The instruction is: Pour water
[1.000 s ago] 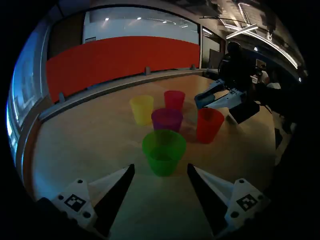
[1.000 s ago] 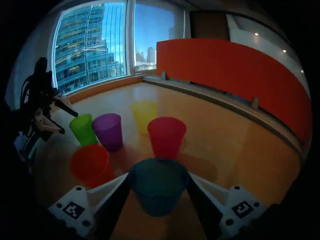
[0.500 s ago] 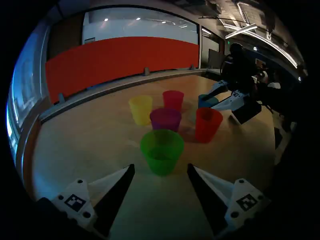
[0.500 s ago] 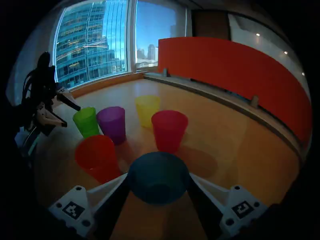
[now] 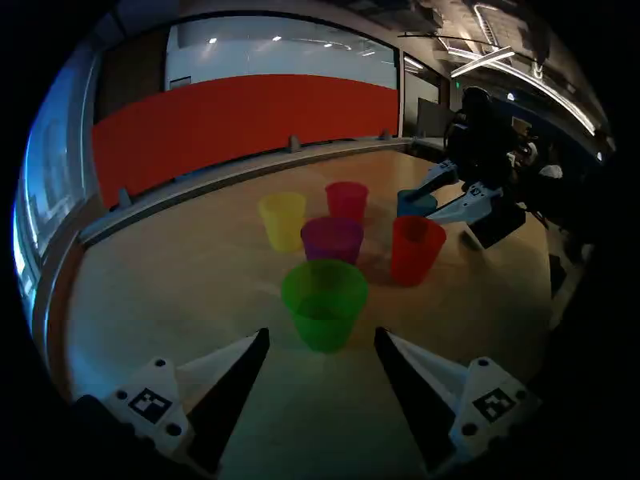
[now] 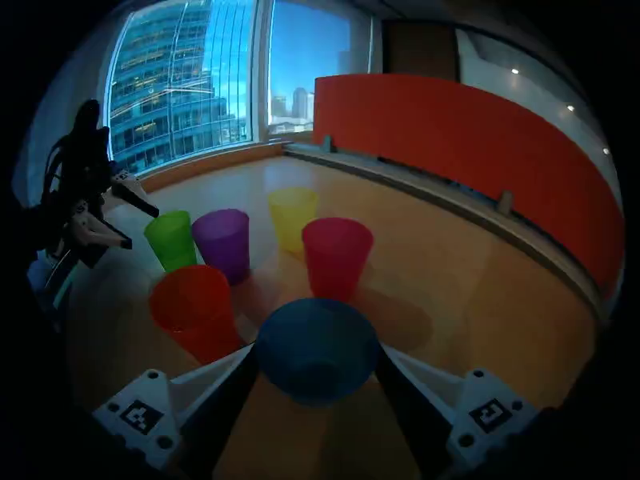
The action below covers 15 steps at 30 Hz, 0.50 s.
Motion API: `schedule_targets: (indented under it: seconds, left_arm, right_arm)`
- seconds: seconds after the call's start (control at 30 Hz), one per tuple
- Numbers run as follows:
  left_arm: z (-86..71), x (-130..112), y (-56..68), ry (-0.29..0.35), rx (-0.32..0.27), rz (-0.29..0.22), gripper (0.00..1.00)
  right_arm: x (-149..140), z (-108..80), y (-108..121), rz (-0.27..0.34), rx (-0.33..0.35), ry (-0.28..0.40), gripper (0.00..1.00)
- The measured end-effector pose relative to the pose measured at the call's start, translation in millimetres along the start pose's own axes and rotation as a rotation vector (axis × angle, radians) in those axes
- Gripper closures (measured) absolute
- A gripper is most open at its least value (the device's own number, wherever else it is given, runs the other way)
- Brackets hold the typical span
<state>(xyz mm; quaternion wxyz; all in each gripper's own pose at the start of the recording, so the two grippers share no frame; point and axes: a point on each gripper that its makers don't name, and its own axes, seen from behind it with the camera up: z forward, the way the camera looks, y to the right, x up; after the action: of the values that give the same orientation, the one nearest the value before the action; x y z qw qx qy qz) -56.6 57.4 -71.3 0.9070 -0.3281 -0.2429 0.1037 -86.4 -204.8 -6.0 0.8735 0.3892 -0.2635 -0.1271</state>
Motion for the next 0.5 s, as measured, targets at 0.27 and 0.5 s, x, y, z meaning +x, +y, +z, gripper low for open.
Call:
schedule_targets:
  seconds: [0.27,0.5]
  left_arm:
    - [-6.8,0,-5.1,0.010,0.024,-0.007,0.02]
    - [-14.7,-3,-8.8,0.022,0.047,-0.023,0.02]
  right_arm:
    - [-10,-20.5,-2,-0.003,-0.020,-0.001,0.00]
    - [-17,-44.2,-5,0.009,-0.047,0.012,0.00]
